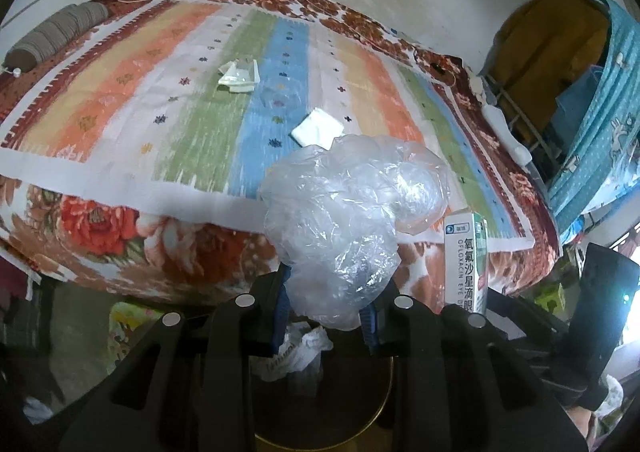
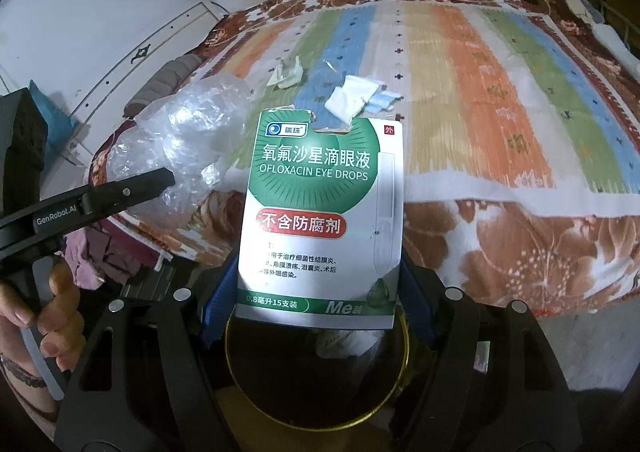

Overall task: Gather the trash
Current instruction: 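Open both tools over the bin to drop the box and bag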

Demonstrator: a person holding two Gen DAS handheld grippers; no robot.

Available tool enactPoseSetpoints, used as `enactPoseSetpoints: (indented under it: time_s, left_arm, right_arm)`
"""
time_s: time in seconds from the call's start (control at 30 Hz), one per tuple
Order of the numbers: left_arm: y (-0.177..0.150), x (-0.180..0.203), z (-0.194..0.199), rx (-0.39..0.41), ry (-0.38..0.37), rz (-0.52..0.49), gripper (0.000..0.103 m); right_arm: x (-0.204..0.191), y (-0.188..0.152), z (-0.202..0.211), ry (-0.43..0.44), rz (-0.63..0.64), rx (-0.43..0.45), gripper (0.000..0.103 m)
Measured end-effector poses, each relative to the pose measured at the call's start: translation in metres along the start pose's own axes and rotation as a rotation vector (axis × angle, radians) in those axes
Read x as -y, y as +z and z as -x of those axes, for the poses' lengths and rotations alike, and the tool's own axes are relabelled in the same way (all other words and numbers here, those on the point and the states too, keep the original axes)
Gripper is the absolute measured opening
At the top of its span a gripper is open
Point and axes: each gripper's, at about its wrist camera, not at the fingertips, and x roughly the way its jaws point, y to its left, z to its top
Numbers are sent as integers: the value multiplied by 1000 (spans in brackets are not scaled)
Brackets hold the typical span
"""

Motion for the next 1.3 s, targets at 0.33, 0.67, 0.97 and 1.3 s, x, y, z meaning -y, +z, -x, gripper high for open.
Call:
enactPoseSetpoints:
  time_s: [0.33, 0.67, 0.97, 1.3]
  left_arm:
    - [-25, -3, 3, -17, 2, 7, 29]
    - [-53, 0, 5, -59, 29, -32, 29]
    - [-73, -9, 0, -129, 18, 29, 30]
    - [-80, -21, -16, -216, 47, 87, 30]
  right_arm:
    - [4, -30, 8, 51, -40, -13, 67]
    - [7, -54, 5, 103, -92, -57, 67]
    - [9, -73, -4, 144, -143, -121, 67]
    - [12, -78, -15, 129, -175, -161, 67]
